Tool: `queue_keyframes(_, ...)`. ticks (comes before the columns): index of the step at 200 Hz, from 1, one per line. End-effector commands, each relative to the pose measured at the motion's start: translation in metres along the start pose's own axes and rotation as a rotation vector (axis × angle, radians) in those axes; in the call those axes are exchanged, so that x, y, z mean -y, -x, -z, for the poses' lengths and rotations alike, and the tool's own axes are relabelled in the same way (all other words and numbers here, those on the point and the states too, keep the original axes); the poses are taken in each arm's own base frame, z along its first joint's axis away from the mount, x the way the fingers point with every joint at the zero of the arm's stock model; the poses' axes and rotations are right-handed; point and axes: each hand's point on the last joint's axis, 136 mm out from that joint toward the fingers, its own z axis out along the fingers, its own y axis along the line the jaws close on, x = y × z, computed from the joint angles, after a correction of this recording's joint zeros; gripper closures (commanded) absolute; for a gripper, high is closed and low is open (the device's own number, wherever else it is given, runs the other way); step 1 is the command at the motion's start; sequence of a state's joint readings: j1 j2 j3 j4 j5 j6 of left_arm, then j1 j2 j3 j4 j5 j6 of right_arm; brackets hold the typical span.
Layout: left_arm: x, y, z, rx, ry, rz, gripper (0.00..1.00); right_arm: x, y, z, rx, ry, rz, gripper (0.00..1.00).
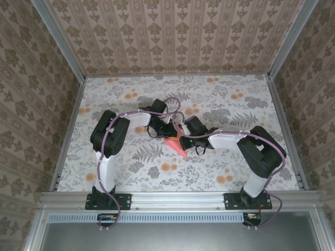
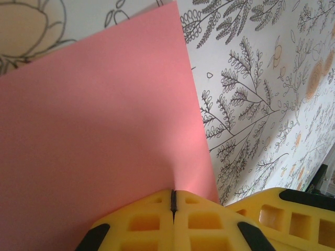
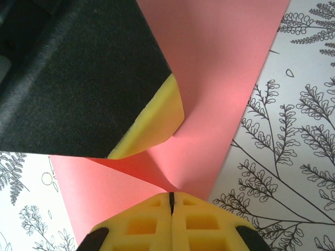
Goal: Fold a paper plane with a square sheet of paper (fold left side to right side)
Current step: Third fold the triangle at the center of the table.
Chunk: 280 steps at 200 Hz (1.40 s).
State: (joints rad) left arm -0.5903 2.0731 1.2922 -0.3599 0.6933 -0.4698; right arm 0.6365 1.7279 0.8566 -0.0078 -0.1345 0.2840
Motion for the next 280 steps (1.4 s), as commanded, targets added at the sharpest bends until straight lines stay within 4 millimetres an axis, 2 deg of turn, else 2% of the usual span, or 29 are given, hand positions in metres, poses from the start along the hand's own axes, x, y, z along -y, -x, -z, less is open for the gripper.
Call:
queue_keyframes(1,-0.017,-0.010,-0.013,-0.037,0.060,0.022,0.98,0.004,0.002,-0.004,-0.017,-0.018,0.011,1.00)
queue_keyframes(48,-0.016,-0.010,-0.014,-0.038,0.057,0.020,0.98,0.006,-0.005,-0.008,-0.050,-0.024,0.011,1.00)
queue_keyframes(106,-0.007,-0.004,-0.005,-0.024,0.053,-0.003,0.93,0.009,-0.032,-0.012,-0.129,-0.033,0.006,1.00)
queue_keyframes(130,0.004,0.007,0.011,-0.003,0.048,-0.038,0.89,0.009,-0.039,-0.012,-0.148,-0.035,0.002,1.00)
queue_keyframes(163,0.020,0.028,0.045,0.065,0.037,-0.083,0.80,0.007,-0.041,-0.011,-0.162,-0.027,0.011,1.00)
queue_keyframes(182,0.023,0.033,0.063,0.102,0.030,-0.094,0.79,0.005,-0.042,-0.010,-0.174,-0.020,0.019,1.00)
queue_keyframes(186,0.019,0.035,0.066,0.119,0.057,-0.093,0.79,0.005,-0.042,-0.010,-0.175,-0.020,0.019,1.00)
queue_keyframes(220,0.020,0.014,0.077,0.157,0.029,-0.105,0.87,0.004,-0.043,-0.011,-0.181,-0.020,0.021,1.00)
queue_keyframes(248,0.033,-0.010,0.070,0.154,-0.091,-0.116,0.90,0.004,-0.043,-0.011,-0.182,-0.021,0.026,1.00)
queue_keyframes(280,0.044,-0.022,0.057,0.143,-0.154,-0.149,0.90,0.005,-0.044,-0.012,-0.187,-0.024,0.026,1.00)
